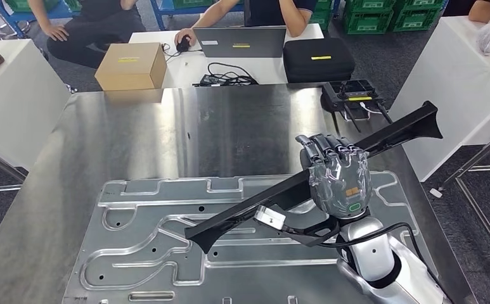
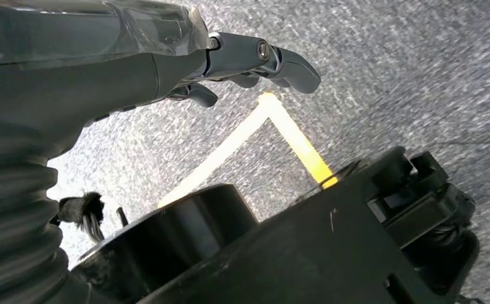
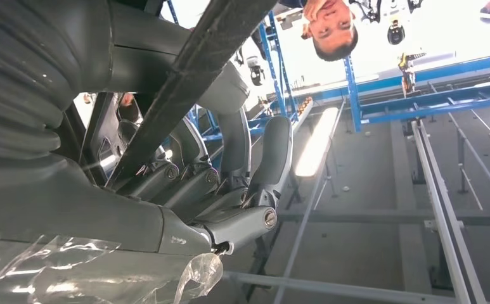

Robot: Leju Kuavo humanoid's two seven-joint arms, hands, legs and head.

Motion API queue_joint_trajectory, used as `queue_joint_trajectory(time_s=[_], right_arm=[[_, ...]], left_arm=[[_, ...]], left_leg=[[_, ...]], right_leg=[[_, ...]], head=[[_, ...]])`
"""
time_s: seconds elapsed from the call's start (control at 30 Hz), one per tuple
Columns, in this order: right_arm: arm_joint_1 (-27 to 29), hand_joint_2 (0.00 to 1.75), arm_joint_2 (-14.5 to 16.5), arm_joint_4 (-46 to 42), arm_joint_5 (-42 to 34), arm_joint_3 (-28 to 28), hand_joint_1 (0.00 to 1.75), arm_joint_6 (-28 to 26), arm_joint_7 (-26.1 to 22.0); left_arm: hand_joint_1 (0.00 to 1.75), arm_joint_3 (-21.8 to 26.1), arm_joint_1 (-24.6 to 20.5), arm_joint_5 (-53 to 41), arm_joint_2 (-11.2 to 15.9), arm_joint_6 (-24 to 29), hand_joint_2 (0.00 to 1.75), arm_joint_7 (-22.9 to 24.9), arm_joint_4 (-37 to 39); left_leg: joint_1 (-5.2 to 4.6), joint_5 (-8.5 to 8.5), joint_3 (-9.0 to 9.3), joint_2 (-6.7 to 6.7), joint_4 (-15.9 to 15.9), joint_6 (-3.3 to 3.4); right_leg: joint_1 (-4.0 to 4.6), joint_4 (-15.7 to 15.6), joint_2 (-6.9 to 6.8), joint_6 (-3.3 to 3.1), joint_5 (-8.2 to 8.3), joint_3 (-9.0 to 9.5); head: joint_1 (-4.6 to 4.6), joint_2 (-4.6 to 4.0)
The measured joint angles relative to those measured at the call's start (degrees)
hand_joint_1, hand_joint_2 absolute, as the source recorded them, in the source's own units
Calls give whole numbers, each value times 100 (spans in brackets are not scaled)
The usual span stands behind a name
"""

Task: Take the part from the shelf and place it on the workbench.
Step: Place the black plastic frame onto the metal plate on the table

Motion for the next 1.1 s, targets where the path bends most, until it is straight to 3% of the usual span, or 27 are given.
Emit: queue_joint_trajectory(time_s=[0.07, 0.1, 0.17, 0.3, 0.47, 0.63, 1.1], right_arm=[[5, 175, 3, 4, -26, 7, 175, 0, -1], [3, 175, 3, 6, -41, 7, 175, 1, -1], [13, 175, 1, 11, -61, 8, 175, 7, -4], [51, 0, -3, 11, -67, 7, 0, 18, -7], [79, 0, -11, 11, -101, 6, 0, 27, 10], [144, 0, -26, 11, -158, 2, 0, 30, 19], [247, 0, -47, 11, -503, 0, 0, 157, 19]], left_arm=[[0, 3, 20, -8, 0, -1, 175, 13, 0], [0, 3, 32, -24, 0, 8, 175, 12, 0], [0, 3, 41, -114, -4, 50, 175, -60, -1], [0, -1, 32, -263, -13, 228, 175, -135, -2], [0, -3, 31, -291, -13, 339, 175, -131, -2], [0, -3, 32, -325, -13, 293, 175, -100, -2], [0, 3, 25, -234, 14, -21, 175, -54, -2]], left_leg=[[-2, 557, 253, 17, -774, 37], [-17, 735, 379, 26, -1113, 67], [-37, 798, 497, 31, -1440, 125], [-37, 767, 503, -15, -1515, 140], [-46, 742, 504, -19, -1514, 181], [-53, 744, 505, -19, -1511, 194], [-20, 752, 527, -16, -1525, 190]], right_leg=[[-2, -6, 12, 35, -88, 136], [7, -9, 19, 59, -120, 177], [35, -6, 24, 96, -154, 182], [52, -16, 13, 24, -154, 176], [50, -87, 10, 47, -149, 209], [40, -98, 10, 148, -143, 211], [81, -94, 11, 153, -141, 223]], head=[[-1, 0], [-1, 0], [0, 0], [7, 0], [7, 0], [7, 0], [7, 0]])
